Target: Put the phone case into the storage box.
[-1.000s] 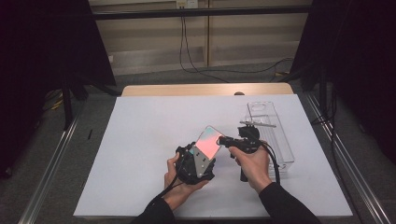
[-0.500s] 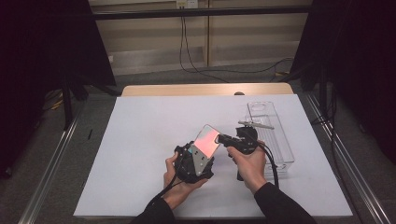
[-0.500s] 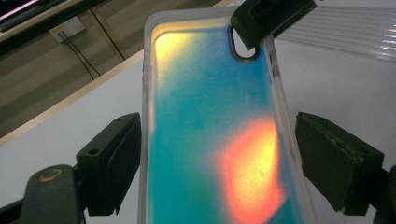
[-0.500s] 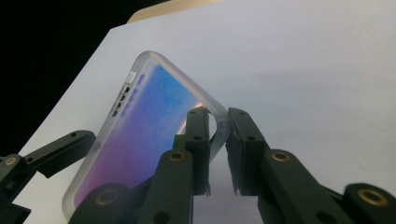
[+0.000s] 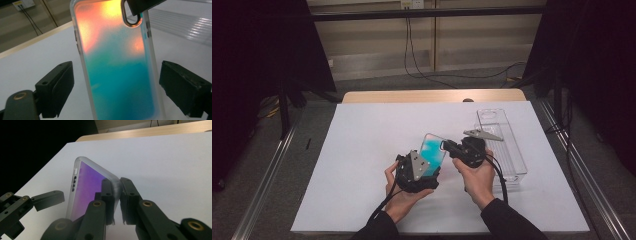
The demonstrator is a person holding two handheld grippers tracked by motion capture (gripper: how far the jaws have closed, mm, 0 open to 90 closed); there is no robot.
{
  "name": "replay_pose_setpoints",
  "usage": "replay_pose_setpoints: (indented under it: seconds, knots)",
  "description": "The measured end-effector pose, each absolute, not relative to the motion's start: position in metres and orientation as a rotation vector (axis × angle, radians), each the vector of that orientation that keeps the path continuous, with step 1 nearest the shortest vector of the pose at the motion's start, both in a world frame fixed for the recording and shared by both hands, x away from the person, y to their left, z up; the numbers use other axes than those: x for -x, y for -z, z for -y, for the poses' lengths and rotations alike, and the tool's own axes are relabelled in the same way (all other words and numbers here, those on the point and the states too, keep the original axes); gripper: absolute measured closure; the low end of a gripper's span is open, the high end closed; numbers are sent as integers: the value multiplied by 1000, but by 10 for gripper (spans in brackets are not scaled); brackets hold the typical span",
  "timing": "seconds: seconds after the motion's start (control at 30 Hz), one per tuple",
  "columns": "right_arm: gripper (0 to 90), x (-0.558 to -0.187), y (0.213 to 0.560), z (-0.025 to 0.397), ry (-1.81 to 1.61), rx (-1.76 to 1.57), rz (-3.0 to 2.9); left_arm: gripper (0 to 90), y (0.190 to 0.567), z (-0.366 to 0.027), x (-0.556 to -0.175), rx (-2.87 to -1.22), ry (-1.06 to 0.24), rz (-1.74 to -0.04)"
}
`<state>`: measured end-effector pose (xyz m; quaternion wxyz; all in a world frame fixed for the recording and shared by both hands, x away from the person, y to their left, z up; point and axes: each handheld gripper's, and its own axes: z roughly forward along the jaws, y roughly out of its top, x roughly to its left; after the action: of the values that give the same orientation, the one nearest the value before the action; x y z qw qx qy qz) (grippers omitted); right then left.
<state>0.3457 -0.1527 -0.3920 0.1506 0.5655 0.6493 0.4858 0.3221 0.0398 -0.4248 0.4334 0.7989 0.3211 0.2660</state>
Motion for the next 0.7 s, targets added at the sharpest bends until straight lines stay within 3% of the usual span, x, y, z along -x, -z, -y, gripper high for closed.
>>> replay_pose_setpoints:
  seconds: [0.13, 0.5, 0.7]
  knots:
    - [819, -347, 390, 157, -1421, -1585, -1865, 68, 420, -46, -324, -1944, -637, -826]
    - [818, -347, 380, 173, -1438, -1477, -1834, 41, 418, -67, -334, -1915, -541, -895]
    - [818, -347, 378, 180, -1446, -1427, -1815, 32, 411, -80, -334, -1906, -553, -894]
